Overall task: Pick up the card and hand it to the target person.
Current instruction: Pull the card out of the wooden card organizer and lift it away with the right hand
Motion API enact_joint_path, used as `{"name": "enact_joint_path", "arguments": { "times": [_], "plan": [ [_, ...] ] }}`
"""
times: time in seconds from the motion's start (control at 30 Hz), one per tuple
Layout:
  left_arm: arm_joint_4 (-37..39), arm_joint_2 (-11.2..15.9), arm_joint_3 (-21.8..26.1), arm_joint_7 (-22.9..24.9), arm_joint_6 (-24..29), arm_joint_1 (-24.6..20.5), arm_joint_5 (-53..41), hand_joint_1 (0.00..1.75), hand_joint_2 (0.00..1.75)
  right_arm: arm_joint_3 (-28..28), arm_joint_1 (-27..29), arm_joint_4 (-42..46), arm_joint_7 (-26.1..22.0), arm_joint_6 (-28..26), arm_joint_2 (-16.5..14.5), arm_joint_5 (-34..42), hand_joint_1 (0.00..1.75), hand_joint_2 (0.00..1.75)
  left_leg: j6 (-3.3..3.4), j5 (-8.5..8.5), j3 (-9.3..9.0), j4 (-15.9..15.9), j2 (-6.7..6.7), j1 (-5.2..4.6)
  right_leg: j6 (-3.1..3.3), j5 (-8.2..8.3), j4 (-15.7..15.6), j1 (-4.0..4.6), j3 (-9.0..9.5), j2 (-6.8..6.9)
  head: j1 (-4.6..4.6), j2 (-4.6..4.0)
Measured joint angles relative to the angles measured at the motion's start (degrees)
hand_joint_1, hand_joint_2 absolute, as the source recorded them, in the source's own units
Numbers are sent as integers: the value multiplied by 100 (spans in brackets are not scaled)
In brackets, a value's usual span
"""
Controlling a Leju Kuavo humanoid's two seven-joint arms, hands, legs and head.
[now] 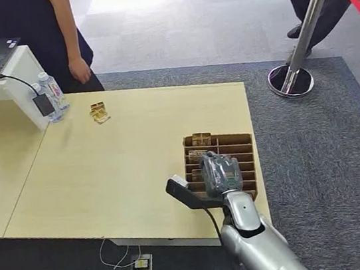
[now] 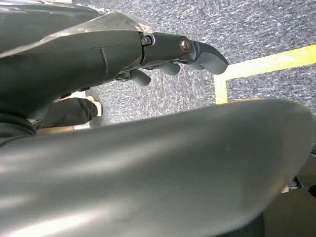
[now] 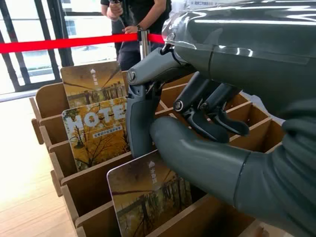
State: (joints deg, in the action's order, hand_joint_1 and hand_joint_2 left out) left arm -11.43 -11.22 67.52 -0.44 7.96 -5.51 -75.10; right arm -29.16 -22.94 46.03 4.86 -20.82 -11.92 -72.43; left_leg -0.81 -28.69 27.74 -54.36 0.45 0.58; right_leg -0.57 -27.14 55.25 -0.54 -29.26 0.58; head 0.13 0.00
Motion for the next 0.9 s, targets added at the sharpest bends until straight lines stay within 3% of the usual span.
{"name": "enact_joint_path", "arguments": {
  "times": [0.4, 0.43, 0.53, 0.57, 0.63, 0.9],
  "plan": [
    [0, 0, 0, -24, 0, 0, 19, 0, 0, -2, 212, 413, 23, 168, 59, -31, 175, 175, 0, 0, 8, 0, 0, 0, 0, 0, 0, 0, -6, 0, 0, 0],
    [0, 0, 0, -24, 0, 0, 20, 0, 0, -2, 225, 441, 39, 179, 61, -42, 162, 175, 0, 0, 8, 0, 0, 0, 0, 0, 0, 0, -7, 0, 0, 0],
    [0, 0, 0, -24, 0, 0, 20, 0, 0, -3, 254, 507, 89, 175, 73, -70, 47, 175, 0, 0, 9, 0, 0, 0, 0, 0, 0, 0, -8, 0, 0, 0],
    [0, 0, 0, -24, 0, 0, 20, 0, 0, -3, 268, 531, 98, 155, 80, -74, 18, 175, 0, 0, 9, 0, 0, 0, 0, 0, 0, 0, -8, 0, 0, 0],
    [0, 1, 0, -24, 0, -1, 20, 0, 0, -4, 303, 586, 109, 104, 92, -84, 10, 175, 0, 0, 10, 0, -1, 0, 0, 0, 0, 0, -8, 0, 0, 0],
    [0, 1, 0, -14, 0, -1, 17, 0, 0, -4, 447, 777, 121, 50, 141, -102, 12, 175, 0, 0, 13, 0, -1, 0, 0, 0, 0, 0, -10, 0, 1, 0]
  ]
}}
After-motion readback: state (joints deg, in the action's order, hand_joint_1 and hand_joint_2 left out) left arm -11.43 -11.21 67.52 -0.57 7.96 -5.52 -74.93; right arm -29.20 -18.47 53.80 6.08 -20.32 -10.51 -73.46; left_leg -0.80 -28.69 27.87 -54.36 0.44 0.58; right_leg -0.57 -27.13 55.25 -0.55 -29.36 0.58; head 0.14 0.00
